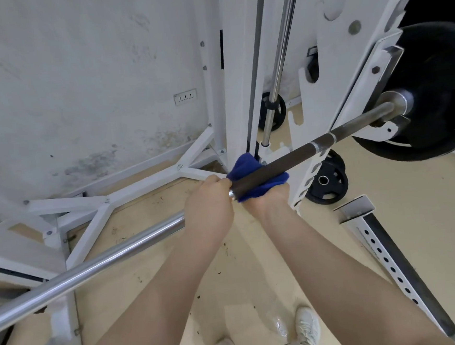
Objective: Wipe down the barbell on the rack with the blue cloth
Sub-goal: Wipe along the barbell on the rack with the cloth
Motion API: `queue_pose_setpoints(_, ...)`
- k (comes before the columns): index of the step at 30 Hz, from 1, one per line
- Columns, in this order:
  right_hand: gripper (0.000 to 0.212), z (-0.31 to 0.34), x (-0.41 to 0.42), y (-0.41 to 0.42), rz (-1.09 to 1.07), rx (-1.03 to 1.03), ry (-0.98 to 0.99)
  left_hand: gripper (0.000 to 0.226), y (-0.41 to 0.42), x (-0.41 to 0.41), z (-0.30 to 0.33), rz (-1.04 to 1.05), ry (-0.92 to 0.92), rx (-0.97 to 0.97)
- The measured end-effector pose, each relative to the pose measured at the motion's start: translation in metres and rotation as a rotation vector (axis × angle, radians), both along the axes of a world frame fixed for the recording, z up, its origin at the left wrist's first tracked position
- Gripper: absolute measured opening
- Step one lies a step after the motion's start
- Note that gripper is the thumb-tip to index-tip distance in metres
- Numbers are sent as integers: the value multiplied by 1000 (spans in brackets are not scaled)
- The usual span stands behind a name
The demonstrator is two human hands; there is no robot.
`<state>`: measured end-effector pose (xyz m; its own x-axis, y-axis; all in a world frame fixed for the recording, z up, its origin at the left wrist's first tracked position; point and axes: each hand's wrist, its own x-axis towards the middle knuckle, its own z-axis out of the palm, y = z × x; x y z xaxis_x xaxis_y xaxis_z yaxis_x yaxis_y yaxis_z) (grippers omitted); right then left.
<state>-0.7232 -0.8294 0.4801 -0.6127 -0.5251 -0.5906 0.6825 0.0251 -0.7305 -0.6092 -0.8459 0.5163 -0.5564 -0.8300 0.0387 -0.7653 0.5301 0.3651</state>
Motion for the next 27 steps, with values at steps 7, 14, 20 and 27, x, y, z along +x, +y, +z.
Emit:
queue_pose_setpoints(7, 24, 5, -104, -7, 133, -128, -133, 33, 12, -43, 8, -73, 197, -73)
queue_pose_setpoints(14, 35, -7, -106, 12, 4, -262, -517, 40, 12, -112, -1, -103, 97, -39)
queue_pose_setpoints(20, 20, 9, -198, 19, -179, -207, -482, 34, 10, -159, 1, -74, -14, -73)
queue_pose_setpoints(27, 22, -3, -213, 15, -95, -234, -451, 18, 6, -187, 9, 1, -122, -62)
